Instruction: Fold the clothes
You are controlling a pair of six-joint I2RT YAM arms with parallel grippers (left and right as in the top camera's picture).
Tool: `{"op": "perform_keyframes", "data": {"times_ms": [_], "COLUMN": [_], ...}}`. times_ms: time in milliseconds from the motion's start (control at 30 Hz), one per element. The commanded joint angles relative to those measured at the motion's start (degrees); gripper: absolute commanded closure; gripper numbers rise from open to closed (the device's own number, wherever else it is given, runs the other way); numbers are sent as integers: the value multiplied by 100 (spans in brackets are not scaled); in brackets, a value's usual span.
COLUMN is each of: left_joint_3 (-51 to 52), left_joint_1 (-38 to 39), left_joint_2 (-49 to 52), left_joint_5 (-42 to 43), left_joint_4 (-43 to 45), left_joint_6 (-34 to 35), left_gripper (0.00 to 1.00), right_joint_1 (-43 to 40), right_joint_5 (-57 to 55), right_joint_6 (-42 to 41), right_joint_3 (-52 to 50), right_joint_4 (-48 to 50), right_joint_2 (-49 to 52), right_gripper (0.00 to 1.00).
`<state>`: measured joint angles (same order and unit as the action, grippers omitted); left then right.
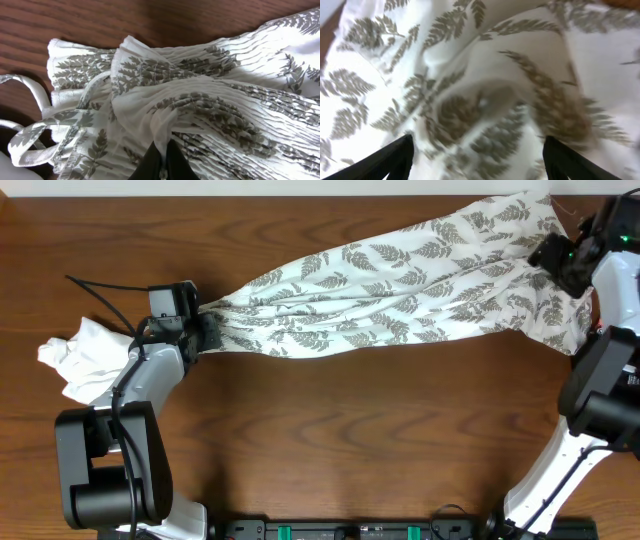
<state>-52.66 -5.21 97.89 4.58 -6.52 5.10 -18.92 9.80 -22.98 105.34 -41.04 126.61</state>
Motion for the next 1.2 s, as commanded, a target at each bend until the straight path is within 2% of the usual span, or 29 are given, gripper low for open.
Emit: {"op": "perform_keyframes", "data": {"times_ms": [0,33,133,167,200,233,267,300,600,933,1167], "left_joint_3": [-114,-114,-114,-114,-114,-114,-114,-114,-114,-114,-114], "left_joint_1": [-17,-17,-17,-17,-17,-17,-17,-17,-17,-17,-4], "left_joint_2": [61,61,61,61,61,61,61,61,61,61,61], "left_joint_5": [61,61,61,61,61,61,61,61,59,-11,151], "left_joint_4": [-63,-70,-74,-74,-74,-74,-74,-74,-197,-197,-238], "left_joint_6": [-26,-26,-26,-26,-26,-26,-26,-26,-26,-28,-13], "left_gripper": [94,94,94,94,94,94,94,94,94,94,94], "right_joint_1": [249,289,358,363,367,363,358,356,428,859,1060], "right_joint_5": [-262,-396,-520,-522,-533,-535,-531,-531,-627,-546,-1309], "right_joint_6": [-1187,-1467,-1906,-1998,-2063,-2074,-2072,-2068,-1672,-1460,-1399], "right_joint_3": [-13,-13,-13,-13,-13,-13,-4,24,363,538,535], "right_joint_4": [24,33,107,109,107,122,151,144,291,894,892], "right_joint_2": [310,380,573,605,629,629,605,562,-341,-286,-234], "right_gripper": [20,21,32,42,57,82,94,99,99,98,98]}}
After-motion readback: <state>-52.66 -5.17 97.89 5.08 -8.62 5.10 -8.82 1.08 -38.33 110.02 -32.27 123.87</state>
